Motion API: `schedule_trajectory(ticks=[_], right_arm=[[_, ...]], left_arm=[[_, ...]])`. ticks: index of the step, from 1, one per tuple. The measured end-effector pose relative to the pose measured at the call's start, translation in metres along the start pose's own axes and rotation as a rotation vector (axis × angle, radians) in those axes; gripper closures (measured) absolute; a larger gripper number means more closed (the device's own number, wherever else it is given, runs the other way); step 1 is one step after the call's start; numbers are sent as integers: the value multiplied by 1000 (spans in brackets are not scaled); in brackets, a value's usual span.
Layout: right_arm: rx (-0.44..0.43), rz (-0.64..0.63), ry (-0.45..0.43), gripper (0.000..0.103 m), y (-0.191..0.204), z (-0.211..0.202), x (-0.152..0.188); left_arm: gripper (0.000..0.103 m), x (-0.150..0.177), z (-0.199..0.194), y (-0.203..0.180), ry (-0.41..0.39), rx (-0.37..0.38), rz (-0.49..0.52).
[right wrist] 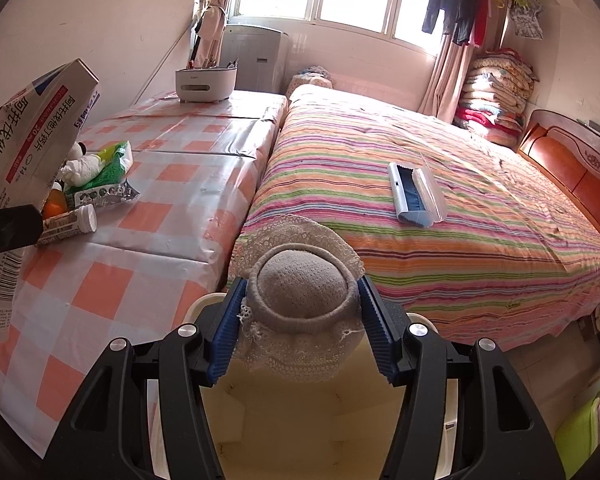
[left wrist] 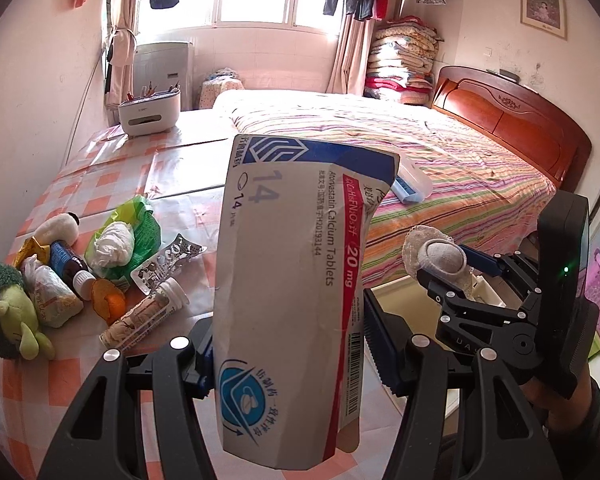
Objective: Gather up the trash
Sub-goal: 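Carry the lace doily with the right tool over the bin and release it, then move the left tool over the bin and release the medicine box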
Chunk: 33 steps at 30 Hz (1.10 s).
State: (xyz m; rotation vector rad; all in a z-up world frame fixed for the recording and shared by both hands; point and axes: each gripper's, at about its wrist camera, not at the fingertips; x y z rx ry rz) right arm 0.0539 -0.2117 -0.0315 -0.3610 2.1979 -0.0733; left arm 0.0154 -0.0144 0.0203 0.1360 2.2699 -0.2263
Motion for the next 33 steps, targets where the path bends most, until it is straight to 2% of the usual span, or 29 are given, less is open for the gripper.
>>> schedule_trajectory(ticks=[12,14,17,33], right_arm=[[27,61,63,42,-19,10,18],[37,67,58,39,-22,8,19],[53,81,44,29,-27,5,19],[142,225,-6,25,-71,-5,18]], left_arm=[[45,2,13,-23,23,37,45],[45,2,15,-26,28,40,51],[45,2,17,-30,33,44,60],[45,4,35,-51,71,87,104]])
Point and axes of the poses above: each gripper's, at about its wrist camera, not at the fingertips, and z roughly the way its jaws point, y to its left, x to its underside, and after that the axes turned 2 degrees about x, right-handed
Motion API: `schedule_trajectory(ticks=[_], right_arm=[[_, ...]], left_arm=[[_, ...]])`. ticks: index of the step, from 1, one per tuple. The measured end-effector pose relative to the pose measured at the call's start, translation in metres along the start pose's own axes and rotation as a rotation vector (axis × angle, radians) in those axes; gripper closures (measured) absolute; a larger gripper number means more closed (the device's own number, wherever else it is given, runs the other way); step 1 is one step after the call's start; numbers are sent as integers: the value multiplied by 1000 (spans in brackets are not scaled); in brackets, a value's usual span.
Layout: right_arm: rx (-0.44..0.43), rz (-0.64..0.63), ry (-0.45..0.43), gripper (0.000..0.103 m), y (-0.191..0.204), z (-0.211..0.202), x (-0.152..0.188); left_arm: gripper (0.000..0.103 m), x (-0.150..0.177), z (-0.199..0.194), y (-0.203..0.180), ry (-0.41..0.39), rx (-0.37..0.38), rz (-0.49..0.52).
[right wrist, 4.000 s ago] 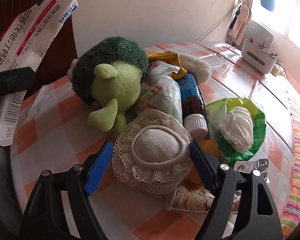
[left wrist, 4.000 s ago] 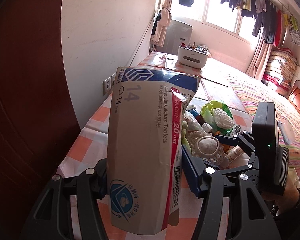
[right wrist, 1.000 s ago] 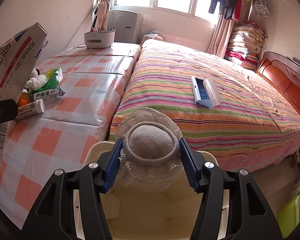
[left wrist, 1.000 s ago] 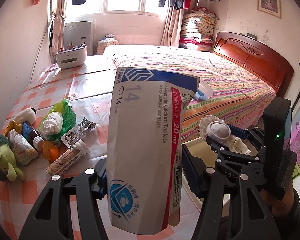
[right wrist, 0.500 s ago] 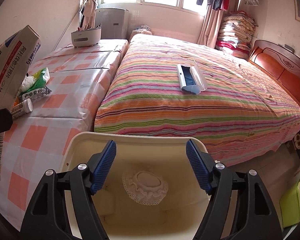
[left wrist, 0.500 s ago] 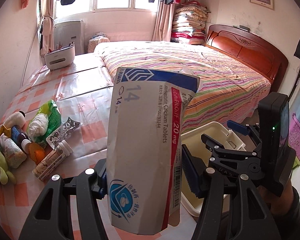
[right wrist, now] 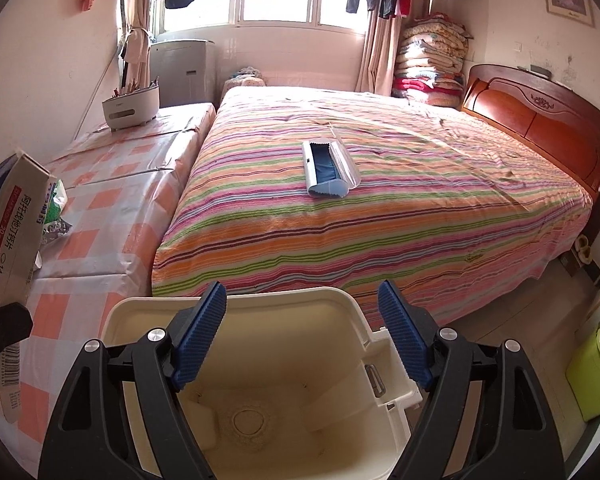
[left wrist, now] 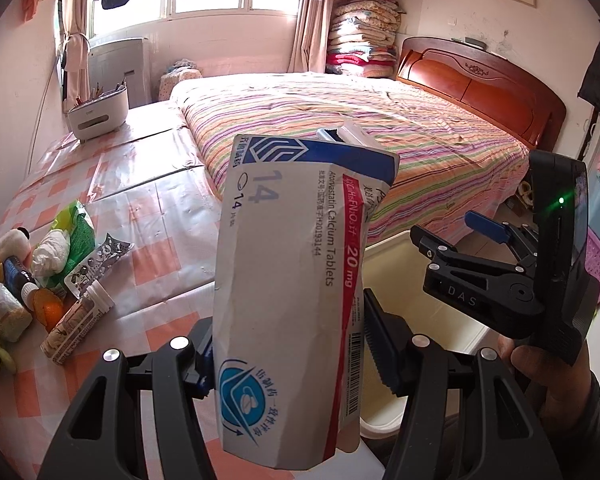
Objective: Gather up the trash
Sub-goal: 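Move the left tool over the bin and release the medicine box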
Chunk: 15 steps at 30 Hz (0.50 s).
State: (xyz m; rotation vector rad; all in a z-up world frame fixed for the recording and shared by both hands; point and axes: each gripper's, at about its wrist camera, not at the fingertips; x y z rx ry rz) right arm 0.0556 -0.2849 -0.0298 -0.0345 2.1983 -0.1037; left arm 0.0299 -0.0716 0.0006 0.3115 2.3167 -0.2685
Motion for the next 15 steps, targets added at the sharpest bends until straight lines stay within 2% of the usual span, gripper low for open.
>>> schedule_trajectory(ticks=[15], right_arm=[[60,104,-49,20,-30,-6,-7]], left_arm=[[42,0,26,-35,58,33,79]])
Point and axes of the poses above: each gripper's, at about its wrist camera, not at the fingertips, and z roughly the way its jaws point, y to its left, x to its underside, and after that the axes turned 2 degrees about x, right-handed
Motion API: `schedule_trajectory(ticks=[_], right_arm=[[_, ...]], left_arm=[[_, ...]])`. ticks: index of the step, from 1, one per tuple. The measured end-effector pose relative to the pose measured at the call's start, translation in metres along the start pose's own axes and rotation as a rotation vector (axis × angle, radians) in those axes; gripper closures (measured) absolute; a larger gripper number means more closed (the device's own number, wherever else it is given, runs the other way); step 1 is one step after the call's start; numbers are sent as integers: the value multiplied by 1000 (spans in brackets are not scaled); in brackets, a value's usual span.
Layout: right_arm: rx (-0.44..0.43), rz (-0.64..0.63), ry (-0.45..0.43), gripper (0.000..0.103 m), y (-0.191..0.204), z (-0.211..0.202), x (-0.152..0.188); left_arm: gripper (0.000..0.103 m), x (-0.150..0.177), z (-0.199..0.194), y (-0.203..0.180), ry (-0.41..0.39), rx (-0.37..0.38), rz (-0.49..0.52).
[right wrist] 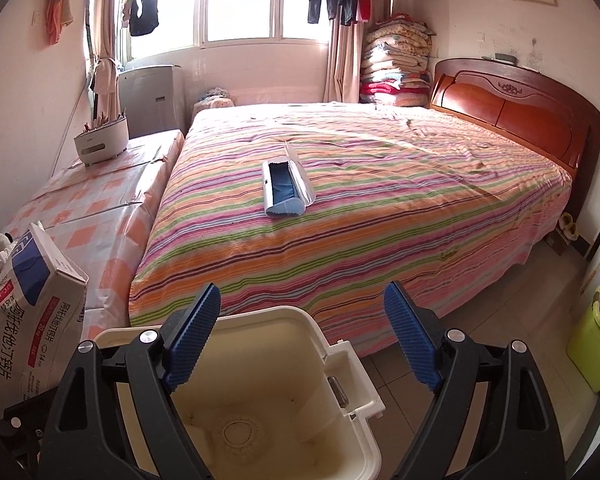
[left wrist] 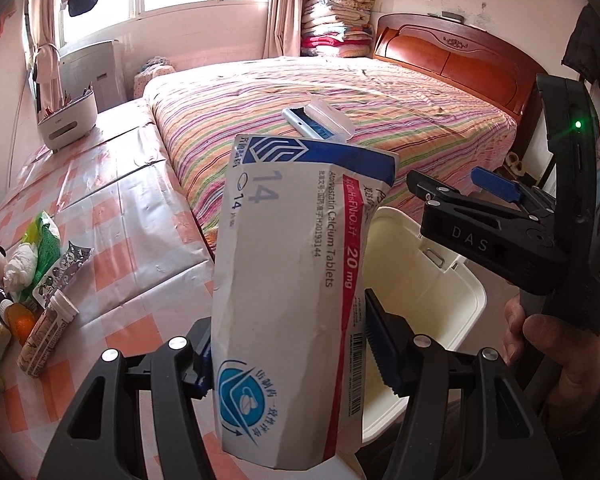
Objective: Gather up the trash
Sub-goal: 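Move the left tool over the bin and release the medicine box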
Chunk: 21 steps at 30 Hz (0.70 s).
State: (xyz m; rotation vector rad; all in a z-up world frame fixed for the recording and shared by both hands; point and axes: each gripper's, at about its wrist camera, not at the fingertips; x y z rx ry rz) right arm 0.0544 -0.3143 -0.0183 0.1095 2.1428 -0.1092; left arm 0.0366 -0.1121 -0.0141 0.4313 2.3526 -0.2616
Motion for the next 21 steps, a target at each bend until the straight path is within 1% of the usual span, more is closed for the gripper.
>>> schedule_trajectory(ticks=[7,9,11,16,21], right_arm=[[5,24,-6,19,-5,-1,-1],[5,23,-5,19,-5,-1,-1],[3,20,-5,19,-3,-1,-1],[1,19,-2,19,-2,-1,0],[-9,20,-1,18,1,-1,-1]], left_arm=[[38,0,3,-7,-3,-24,9],[34,0,2,-8,-7,-31,18],[32,0,1,-10,-11,-42,25],[31,0,-3,-12,-22,-70,46],[30,0,-4,-8,-20,-79,33]])
Point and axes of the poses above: each gripper's, at about its wrist camera, not at the fingertips, and z roughly the way its jaws point, y to its left, x to its underside, and after that the axes turned 2 degrees about x, right-handed
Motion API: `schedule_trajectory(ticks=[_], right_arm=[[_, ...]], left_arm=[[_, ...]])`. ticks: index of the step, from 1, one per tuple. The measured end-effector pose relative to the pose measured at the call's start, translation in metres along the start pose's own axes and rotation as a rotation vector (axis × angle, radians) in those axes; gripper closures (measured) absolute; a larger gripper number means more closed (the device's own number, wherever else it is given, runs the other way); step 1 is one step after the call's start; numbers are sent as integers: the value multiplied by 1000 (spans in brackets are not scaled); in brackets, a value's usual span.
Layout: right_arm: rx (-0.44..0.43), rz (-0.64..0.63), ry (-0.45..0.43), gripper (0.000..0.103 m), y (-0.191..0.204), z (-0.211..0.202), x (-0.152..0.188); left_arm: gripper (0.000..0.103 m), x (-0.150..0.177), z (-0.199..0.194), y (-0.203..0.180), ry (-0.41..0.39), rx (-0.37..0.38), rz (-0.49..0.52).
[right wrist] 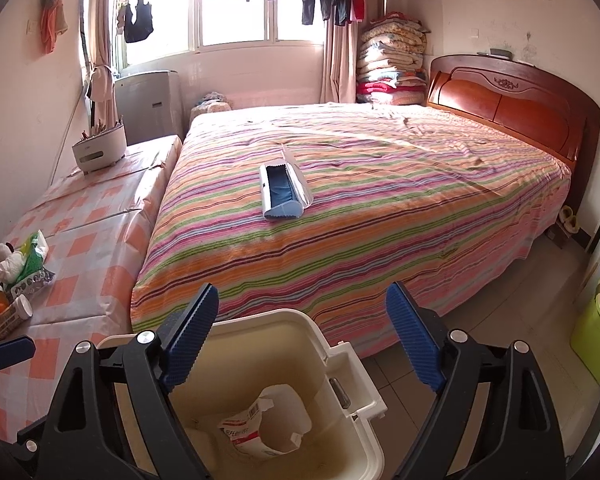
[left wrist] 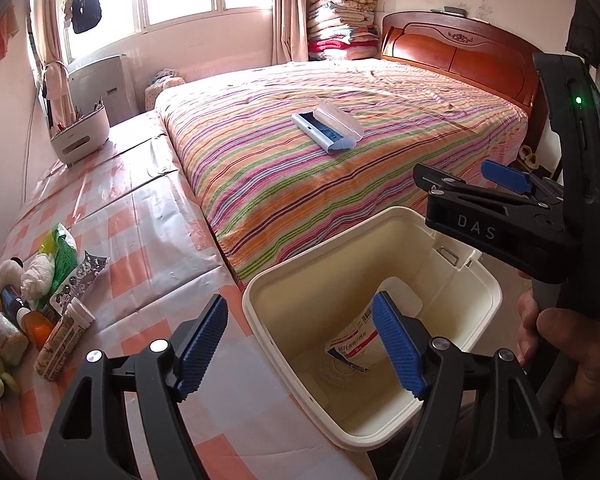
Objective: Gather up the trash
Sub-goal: 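Move the left tool over the bin and release the medicine box, then return both tools to the table and reach the left tool to the green plush toy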
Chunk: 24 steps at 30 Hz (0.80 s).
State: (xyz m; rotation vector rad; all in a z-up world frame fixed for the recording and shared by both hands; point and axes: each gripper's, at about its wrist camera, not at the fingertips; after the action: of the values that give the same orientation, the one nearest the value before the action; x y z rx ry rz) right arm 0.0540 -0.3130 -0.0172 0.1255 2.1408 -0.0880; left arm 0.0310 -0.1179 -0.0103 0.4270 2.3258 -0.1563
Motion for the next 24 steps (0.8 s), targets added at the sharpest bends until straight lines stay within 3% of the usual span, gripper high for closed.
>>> schedule_trajectory(ticks=[24], right_arm=[[-64,-32,-1,17,38,-1,-10]], left_arm=[[30,0,-14,43,4,-70,-95]])
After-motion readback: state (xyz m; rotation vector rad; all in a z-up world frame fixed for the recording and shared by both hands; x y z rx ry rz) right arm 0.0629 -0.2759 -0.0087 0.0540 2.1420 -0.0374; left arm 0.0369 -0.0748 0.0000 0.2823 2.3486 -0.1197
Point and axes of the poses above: each gripper's, at about its wrist camera, not at the fingertips, and z roughly the way its jaws point, y to its left, x to its underside, and after that the axes turned 2 degrees about x, right-handed
